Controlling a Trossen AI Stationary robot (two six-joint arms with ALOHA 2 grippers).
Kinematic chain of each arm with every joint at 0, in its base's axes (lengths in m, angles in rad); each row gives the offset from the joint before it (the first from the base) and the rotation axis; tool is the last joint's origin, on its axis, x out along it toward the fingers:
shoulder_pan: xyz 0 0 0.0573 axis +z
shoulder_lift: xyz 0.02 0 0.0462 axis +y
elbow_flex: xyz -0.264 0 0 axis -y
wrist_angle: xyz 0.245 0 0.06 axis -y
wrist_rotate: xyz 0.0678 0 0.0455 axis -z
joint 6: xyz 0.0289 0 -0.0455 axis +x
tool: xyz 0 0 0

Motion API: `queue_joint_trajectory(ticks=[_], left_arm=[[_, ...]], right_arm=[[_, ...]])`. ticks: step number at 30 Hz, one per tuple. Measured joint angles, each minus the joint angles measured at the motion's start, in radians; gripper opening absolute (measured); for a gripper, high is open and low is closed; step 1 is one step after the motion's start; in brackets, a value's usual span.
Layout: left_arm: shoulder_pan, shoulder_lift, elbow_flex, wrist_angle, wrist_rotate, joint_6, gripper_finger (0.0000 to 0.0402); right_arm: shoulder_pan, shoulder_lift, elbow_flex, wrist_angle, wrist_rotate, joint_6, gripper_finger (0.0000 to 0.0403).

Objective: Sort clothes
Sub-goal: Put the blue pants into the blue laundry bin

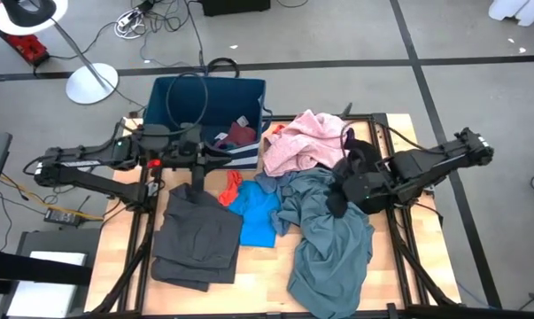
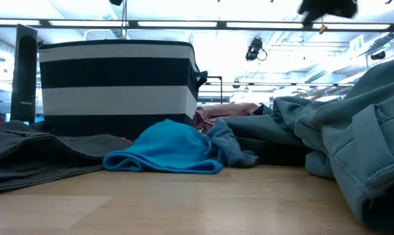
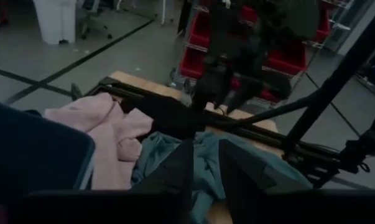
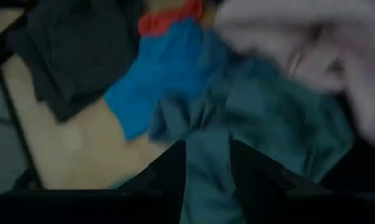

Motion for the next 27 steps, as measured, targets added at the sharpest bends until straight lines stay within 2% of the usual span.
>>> queue_joint_trajectory(ticks=[4, 7, 11, 19, 23, 27], left_arm=[[0.000, -0.016, 0.000, -0.018, -0.001, -0.011, 0.0080], [0.000, -0.020, 0.001, -0.012, -0.001, -0.012, 0.0080], [0.000, -0.016, 0.000, -0.021, 0.000, -0.015, 0.0080], [0.000, -0.014, 0.000, -0.021, 0.002, -0.020, 0.0080], [0.000, -0.013, 0.000, -0.023, 0.002, -0.026, 0.0080], [0.000, -0.013, 0.000, -0.029, 0.002, -0.046, 0.0080]], right_arm=[[0.019, -0.023, -0.083, 0.004, -0.134, 0.033, 0.0134], [0.031, -0.016, -0.122, 0.004, -0.192, 0.034, 0.0155], [0.039, 0.006, -0.146, 0.017, -0.213, 0.023, 0.0204], [0.068, 0.046, -0.179, 0.025, -0.248, -0.097, 0.0309], [0.082, 0.084, -0.203, 0.028, -0.244, -0.099, 0.0341], [0.096, 0.134, -0.245, 0.043, -0.244, -0.080, 0.0355]])
